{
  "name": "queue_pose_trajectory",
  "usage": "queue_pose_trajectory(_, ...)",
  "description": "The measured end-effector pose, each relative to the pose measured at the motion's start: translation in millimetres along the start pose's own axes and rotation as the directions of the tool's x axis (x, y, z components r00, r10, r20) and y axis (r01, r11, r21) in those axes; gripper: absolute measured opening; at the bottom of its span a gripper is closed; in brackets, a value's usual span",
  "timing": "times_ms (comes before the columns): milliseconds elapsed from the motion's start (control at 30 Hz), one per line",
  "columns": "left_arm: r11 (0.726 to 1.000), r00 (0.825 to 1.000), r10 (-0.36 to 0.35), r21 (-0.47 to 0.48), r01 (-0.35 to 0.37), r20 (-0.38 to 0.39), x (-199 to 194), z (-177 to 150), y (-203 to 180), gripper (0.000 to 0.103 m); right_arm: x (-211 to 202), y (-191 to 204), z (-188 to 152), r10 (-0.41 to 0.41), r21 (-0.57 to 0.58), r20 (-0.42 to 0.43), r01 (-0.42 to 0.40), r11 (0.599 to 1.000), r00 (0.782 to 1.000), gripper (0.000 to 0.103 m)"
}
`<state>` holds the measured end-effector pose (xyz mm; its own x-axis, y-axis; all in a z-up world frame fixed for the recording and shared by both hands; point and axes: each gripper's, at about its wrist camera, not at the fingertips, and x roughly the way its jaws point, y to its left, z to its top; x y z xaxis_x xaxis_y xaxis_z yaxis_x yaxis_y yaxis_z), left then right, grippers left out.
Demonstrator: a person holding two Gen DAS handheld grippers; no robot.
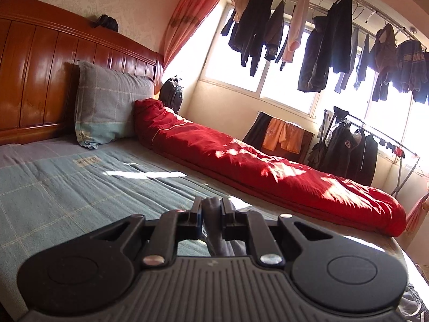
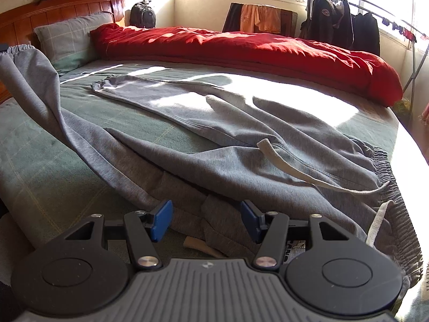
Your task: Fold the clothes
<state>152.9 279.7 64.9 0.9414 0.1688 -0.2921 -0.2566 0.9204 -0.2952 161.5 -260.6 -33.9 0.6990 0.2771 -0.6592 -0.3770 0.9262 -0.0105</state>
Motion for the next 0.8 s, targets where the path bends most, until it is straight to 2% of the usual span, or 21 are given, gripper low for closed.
queue_pose_trajectory(67, 0.998, 0.996, 0.051, 0.03, -0.049, -0.067, 13, -15, 7, 0.011, 3, 3, 1, 0.006, -0.009, -0.006, -0.006, 1.0, 1.0, 0.061)
queue_pose_trajectory(167, 0.995, 0.98, 0.102, 0.019, -0.101, -0.171, 31, -34, 24, 0.013, 5, 8, 3, 0.013, -0.026, -0.011, -0.013, 1.0, 1.0, 0.061)
queue_pose_trajectory(267, 0.987, 0.951, 0.156, -0.001, -0.163, -0.265, 45, -50, 45, 0.016, 5, 11, 4, 0.01, -0.038, -0.012, -0.01, 0.999, 1.0, 0.061)
queue_pose_trajectory(367, 0.972, 0.925, 0.222, -0.001, -0.234, -0.308, 46, -59, 61, 0.019, 5, 12, 5, 0.007, -0.041, -0.014, -0.007, 0.999, 1.0, 0.061)
queue_pose_trajectory(467, 0.972, 0.919, 0.225, 0.008, -0.236, -0.323, 40, -62, 66, 0.027, 8, 13, 6, 0.008, -0.044, -0.022, -0.009, 0.999, 1.0, 0.061)
queue_pose_trajectory(567, 0.98, 0.92, 0.199, 0.049, -0.194, -0.336, 38, -63, 55, 0.04, 12, 16, 8, 0.024, -0.048, -0.028, -0.025, 0.999, 0.999, 0.061)
queue_pose_trajectory(600, 0.982, 0.92, 0.189, 0.063, -0.178, -0.344, 40, -65, 49, 0.041, 13, 17, 10, 0.039, -0.046, -0.03, -0.041, 0.998, 0.999, 0.061)
queue_pose_trajectory(700, 0.989, 0.916, 0.142, 0.085, -0.118, -0.375, 46, -73, 31, 0.043, 20, 22, 19, 0.12, -0.036, -0.038, -0.121, 0.992, 0.992, 0.061)
queue_pose_trajectory(800, 0.995, 0.906, 0.088, 0.087, -0.057, -0.414, 50, -84, 15, 0.05, 30, 31, 37, 0.232, -0.034, -0.071, -0.235, 0.972, 0.97, 0.061)
